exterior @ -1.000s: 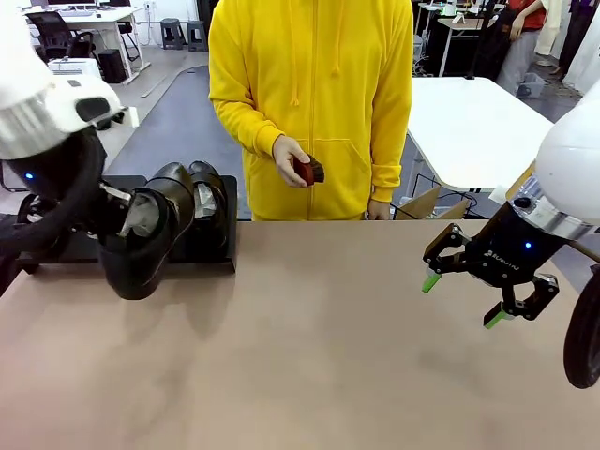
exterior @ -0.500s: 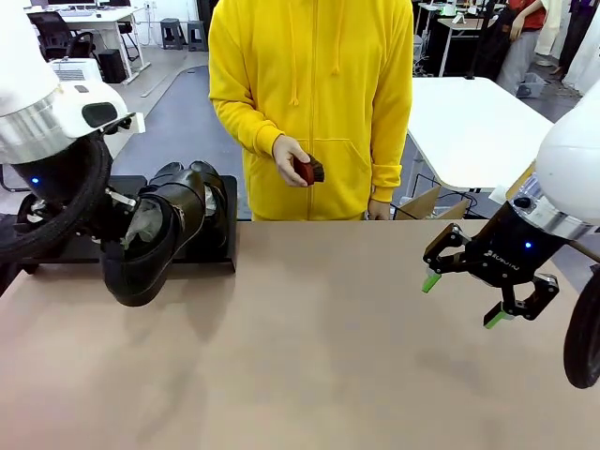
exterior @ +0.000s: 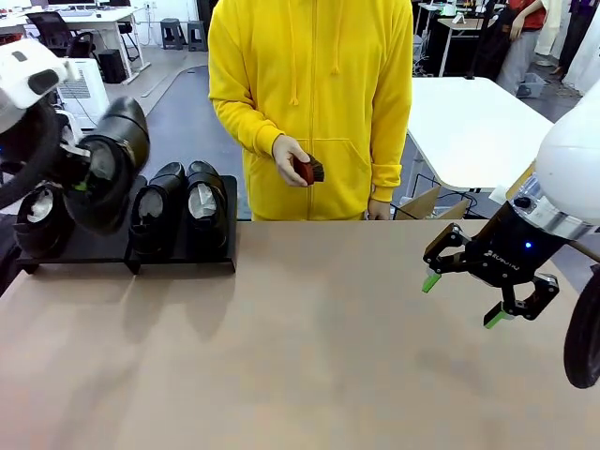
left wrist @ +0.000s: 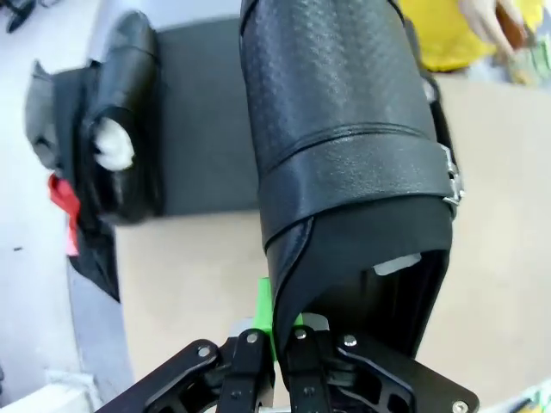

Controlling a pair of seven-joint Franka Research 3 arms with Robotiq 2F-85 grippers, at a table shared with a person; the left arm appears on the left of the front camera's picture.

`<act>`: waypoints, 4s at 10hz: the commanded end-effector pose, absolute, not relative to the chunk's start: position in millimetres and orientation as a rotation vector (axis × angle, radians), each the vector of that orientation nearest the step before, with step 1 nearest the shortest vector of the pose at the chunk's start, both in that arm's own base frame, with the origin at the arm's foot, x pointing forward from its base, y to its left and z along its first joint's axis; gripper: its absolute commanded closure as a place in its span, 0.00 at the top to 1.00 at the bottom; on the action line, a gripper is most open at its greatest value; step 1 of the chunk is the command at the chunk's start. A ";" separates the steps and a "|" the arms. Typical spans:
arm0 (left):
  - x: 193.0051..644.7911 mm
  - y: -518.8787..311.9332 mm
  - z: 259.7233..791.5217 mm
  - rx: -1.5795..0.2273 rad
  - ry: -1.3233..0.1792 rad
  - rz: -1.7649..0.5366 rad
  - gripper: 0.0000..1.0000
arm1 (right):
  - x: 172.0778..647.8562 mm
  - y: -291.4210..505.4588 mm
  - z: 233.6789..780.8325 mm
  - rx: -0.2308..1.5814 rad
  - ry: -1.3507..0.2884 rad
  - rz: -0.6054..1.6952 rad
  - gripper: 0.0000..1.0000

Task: Organize the shoes by placing them on the stand.
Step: Place the Shoe from the middle of the table onto the Shoes Stand.

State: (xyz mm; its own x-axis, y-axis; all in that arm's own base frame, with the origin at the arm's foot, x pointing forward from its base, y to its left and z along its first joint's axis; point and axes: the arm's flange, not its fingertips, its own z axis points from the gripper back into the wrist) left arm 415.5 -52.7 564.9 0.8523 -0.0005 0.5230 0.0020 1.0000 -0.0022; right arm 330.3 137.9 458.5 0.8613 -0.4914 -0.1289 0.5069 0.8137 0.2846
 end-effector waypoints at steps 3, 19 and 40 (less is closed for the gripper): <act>480.6 -17.6 529.3 0.187 -0.602 -0.002 0.00 | 332.3 136.2 461.5 0.316 0.049 -0.517 1.00; 546.5 -7.4 431.5 0.178 -0.494 0.035 0.00 | 332.3 136.2 461.5 0.316 0.049 -0.517 1.00; 509.1 -19.3 487.5 0.244 -0.613 0.040 1.00 | 332.3 136.2 461.5 0.316 0.049 -0.517 1.00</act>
